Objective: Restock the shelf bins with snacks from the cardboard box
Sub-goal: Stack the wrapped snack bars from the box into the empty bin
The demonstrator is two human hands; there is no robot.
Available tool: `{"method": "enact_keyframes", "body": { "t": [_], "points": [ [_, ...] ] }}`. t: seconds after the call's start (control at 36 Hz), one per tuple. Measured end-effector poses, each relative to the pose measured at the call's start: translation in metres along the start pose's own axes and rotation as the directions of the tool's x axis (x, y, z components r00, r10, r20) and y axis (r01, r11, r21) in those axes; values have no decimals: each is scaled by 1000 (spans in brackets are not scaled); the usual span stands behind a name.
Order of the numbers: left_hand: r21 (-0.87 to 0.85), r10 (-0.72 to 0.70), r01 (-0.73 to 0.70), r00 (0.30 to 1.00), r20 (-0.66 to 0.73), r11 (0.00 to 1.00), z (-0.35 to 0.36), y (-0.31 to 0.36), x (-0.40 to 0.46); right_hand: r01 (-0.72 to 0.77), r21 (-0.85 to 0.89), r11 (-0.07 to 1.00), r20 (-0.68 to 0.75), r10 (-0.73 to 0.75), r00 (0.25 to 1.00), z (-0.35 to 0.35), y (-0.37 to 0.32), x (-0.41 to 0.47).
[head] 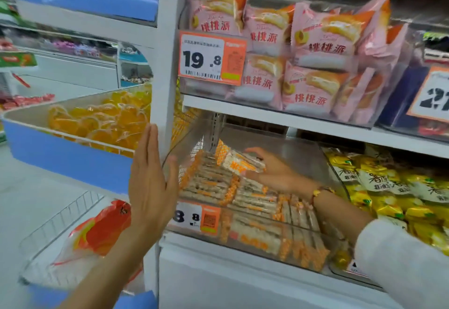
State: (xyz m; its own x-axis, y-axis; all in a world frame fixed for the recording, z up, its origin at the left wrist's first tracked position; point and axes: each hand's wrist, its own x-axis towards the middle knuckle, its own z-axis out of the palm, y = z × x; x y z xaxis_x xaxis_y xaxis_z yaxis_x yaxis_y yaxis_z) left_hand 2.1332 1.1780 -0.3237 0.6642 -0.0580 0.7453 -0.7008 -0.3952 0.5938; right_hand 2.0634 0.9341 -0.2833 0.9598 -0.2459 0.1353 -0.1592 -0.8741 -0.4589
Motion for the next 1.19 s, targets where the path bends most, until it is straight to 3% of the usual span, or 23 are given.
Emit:
{"method": "enact_keyframes", "body": {
  "t": [0.28, 0.42, 0.5, 0.75, 1.03, 1.19],
  "points": [
    [34, 184, -184, 983, -6, 982, 19, -29, 6, 24, -107, 994, 3, -24, 1000, 50, 10, 116],
    [-33, 166, -168, 984, -62, 985, 28, -25, 2, 45, -390, 920, -254, -154, 955, 70, 17, 122],
    [-47, 173, -176, 982, -72, 983, 29, -26, 2, 75, -483, 872, -272, -231, 934, 72, 19, 119],
    [-70, 175, -182, 980, -96, 981, 28, -23, 2, 170, -473, 865, -251, -317, 915, 60, 17, 113],
    [-79, 175, -183, 980, -91, 980, 28, -23, 2, 103, -563, 820, -185, -246, 951, 68, 15, 107],
    [-74, 180, -187, 979, -94, 980, 28, -24, 2, 132, -564, 815, -270, -333, 903, 70, 16, 105]
  ]
}}
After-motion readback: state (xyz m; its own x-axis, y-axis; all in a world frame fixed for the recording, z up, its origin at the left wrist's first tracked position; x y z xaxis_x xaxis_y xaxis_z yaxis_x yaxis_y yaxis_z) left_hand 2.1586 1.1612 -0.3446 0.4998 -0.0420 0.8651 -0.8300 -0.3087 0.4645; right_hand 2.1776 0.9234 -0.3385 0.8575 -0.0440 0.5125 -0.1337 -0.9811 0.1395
